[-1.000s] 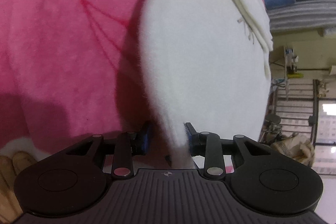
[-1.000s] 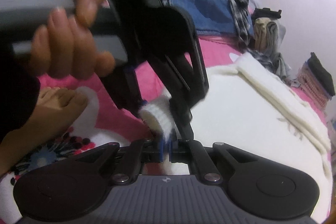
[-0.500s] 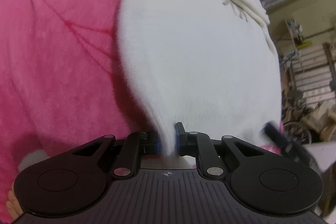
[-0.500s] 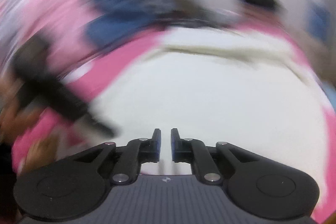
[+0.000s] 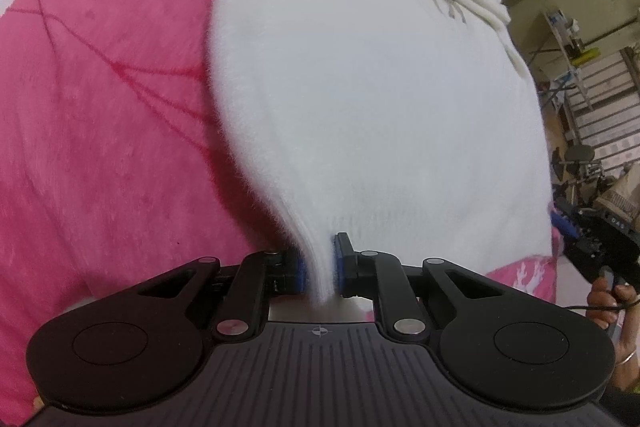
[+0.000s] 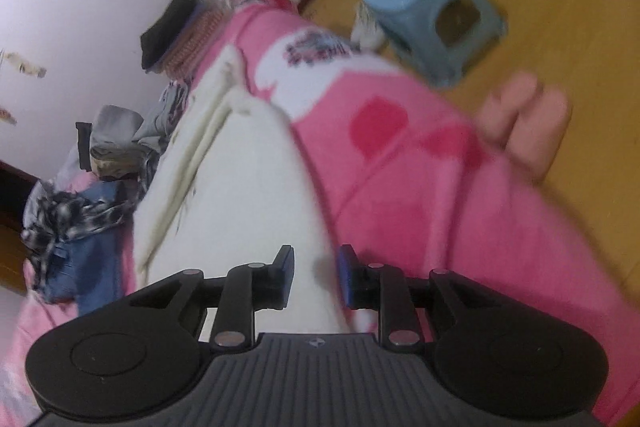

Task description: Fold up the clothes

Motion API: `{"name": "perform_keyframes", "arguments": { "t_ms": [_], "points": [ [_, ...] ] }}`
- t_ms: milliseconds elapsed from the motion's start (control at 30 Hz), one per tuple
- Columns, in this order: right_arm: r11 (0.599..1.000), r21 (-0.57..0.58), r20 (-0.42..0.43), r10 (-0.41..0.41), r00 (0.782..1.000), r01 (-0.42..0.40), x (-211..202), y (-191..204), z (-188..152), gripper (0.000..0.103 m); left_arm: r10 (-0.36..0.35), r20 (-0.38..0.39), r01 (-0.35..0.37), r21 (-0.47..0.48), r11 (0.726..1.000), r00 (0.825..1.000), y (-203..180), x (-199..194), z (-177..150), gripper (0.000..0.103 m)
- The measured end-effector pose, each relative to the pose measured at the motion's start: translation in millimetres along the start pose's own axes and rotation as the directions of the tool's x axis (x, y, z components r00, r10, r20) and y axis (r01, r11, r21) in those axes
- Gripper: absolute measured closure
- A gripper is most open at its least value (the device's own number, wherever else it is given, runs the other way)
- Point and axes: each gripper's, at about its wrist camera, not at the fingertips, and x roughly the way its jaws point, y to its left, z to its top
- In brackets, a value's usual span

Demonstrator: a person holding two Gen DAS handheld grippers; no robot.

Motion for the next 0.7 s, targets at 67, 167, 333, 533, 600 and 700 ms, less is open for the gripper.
{"name": "perform_keyframes", "arguments": {
  "t_ms": [67, 167, 333, 533, 600, 700],
  "points": [
    [1.000, 0.017, -0.037, 0.016, 0.999, -0.016, 5, -5, -5, 0.076, 0.004, 0.002, -0.004, 0.005, 1.000, 1.000, -2, 1, 0, 0.090],
    [0.998, 0.039, -0.071, 0.044, 0.997, -0.041, 9, -9, -12, 0.076, 0.007, 0.003, -0.007, 0.013, 1.000, 1.000, -2, -1, -2, 0.090],
    [0.992, 0.067, -0.137, 0.116, 0.984, -0.108, 6, -12, -22, 0.077, 0.007, -0.003, -0.007, 0.014, 1.000, 1.000, -2, -2, -3, 0.089],
    [0.995, 0.045, -0.120, 0.093, 0.988, -0.088, 11, -7, -28, 0.083, 0.001, -0.018, -0.001, 0.015, 1.000, 1.000, -6, 1, -3, 0.089],
    [0.995, 0.056, -0.112, 0.093, 0.989, -0.087, 13, -8, -28, 0.087, -0.004, -0.026, 0.004, 0.019, 1.000, 1.000, -7, 2, -3, 0.089],
    [0.994, 0.049, -0.104, 0.103, 0.989, -0.099, 14, -7, -29, 0.092, -0.013, -0.037, 0.015, 0.032, 0.999, 0.999, -8, 1, -5, 0.089]
  ]
}}
